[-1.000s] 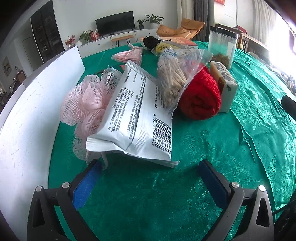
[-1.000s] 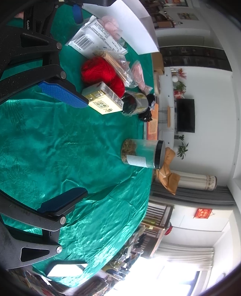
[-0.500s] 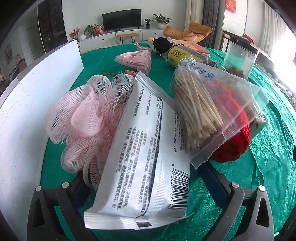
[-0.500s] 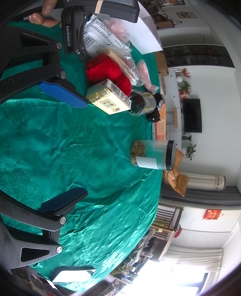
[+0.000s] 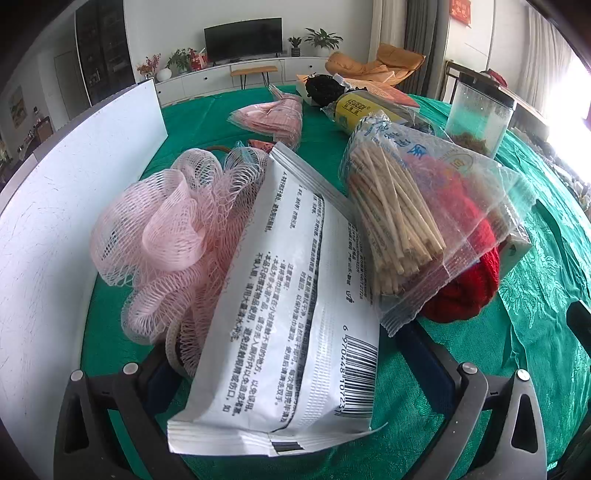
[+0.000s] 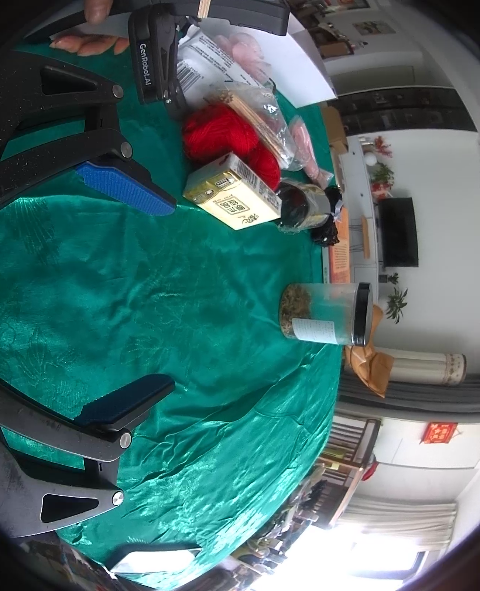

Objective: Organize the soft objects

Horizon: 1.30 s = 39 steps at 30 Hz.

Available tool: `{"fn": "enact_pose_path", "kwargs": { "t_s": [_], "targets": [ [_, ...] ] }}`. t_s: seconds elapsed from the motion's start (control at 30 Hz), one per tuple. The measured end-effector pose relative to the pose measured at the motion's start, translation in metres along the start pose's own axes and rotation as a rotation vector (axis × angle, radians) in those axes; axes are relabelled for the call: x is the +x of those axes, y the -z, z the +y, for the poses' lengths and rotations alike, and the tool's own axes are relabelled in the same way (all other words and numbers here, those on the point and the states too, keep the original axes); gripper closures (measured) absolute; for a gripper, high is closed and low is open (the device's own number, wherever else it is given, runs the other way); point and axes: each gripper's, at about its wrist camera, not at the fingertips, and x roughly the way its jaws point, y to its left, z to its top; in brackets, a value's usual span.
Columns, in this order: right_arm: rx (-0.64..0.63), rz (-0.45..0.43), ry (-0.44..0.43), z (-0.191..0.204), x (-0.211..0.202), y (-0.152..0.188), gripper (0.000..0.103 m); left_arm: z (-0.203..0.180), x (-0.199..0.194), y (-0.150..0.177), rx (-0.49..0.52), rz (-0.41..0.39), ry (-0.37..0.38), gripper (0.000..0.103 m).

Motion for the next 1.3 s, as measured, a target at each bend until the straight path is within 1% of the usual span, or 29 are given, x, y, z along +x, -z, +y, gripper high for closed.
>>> {"fn": "enact_pose_path", "kwargs": {
  "t_s": [0.23,0.63,0.93,1.3],
  "targets": [
    [0.004,0.076,-0.013,0.000,0.016,0.004,0.013,0.000,0.000,0.000,0.000,0.000,0.000,0.000],
    [0.023,0.171,-0.034,-0.002,0.033,0.012,0.013,0.000,0.000,0.000,0.001,0.000,-0.001,0.000],
    [0.033,0.199,-0.034,-0.003,0.039,0.012,0.013,-0.001,0.000,0.000,0.001,0.000,-0.001,0.000],
    [0.033,0.199,-0.034,-0.003,0.039,0.012,0.013,-0.001,0.000,0.000,0.001,0.000,-0.001,0.000]
  ]
}}
